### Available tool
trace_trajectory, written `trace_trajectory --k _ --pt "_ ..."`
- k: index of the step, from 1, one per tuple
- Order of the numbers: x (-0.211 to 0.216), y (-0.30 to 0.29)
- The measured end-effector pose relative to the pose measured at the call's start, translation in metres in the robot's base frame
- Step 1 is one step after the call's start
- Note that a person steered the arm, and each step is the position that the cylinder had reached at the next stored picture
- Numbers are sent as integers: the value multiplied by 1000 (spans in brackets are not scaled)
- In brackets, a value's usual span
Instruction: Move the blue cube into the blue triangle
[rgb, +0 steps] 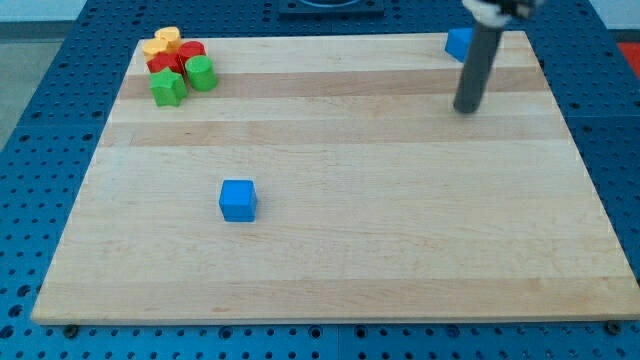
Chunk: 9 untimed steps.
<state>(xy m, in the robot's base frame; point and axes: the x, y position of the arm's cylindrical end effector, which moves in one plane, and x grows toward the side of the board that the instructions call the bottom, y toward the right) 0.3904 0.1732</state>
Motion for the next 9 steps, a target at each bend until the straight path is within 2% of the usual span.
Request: trace_trajectory --k 1,2,3,4,5,6,7,9 --pt "96 -26" --pt "156 -94" --pt "196 -194" --pt "207 -303" --pt "185 -379" --pt "136 -406" --pt "125 -384" --pt "109 -282"
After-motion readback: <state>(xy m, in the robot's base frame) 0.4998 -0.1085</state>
